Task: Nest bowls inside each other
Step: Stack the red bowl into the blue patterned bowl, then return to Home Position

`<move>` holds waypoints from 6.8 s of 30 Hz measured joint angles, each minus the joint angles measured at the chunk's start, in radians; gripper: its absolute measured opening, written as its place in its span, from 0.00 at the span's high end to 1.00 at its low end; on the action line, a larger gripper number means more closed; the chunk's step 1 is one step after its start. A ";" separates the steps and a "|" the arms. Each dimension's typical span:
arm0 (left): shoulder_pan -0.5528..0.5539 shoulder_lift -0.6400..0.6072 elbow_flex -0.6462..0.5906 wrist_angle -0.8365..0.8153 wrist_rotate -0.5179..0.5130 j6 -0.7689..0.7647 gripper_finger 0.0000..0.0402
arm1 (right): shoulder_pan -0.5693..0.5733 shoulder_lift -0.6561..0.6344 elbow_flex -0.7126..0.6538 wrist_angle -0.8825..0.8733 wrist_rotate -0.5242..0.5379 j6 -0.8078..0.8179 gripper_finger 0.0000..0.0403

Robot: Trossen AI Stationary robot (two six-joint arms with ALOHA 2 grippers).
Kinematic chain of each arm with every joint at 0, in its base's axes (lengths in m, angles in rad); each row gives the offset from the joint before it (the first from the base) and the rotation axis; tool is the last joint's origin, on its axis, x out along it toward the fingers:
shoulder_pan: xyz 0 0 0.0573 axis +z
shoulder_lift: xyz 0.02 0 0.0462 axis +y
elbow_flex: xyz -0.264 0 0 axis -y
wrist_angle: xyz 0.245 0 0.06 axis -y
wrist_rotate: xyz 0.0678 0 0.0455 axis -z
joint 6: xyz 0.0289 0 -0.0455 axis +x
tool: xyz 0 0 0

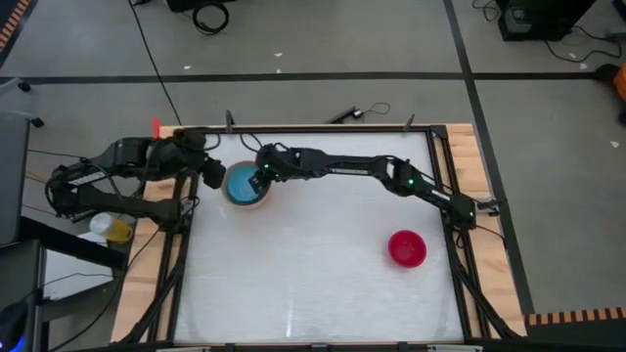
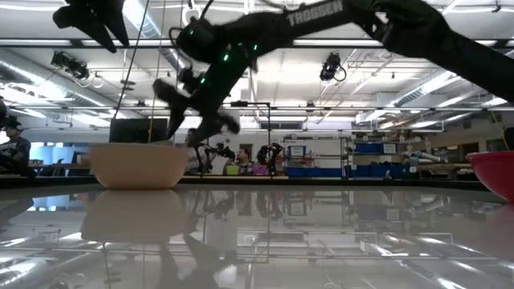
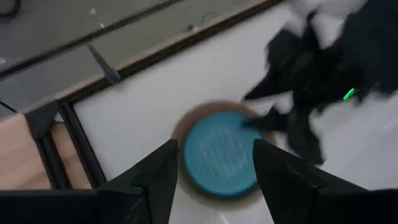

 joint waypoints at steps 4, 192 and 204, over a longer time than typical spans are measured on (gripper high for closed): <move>0.000 0.000 -0.061 0.017 0.026 -0.014 0.48 | 0.009 -0.090 0.000 -0.156 0.057 -0.061 0.42; -0.222 -0.890 -1.015 1.161 0.531 0.692 1.00 | 0.263 -2.002 -2.227 1.157 -0.298 -0.421 1.00; -0.225 -0.885 -1.001 0.969 0.532 0.666 1.00 | 0.124 -2.301 -2.267 0.928 -0.445 -0.422 1.00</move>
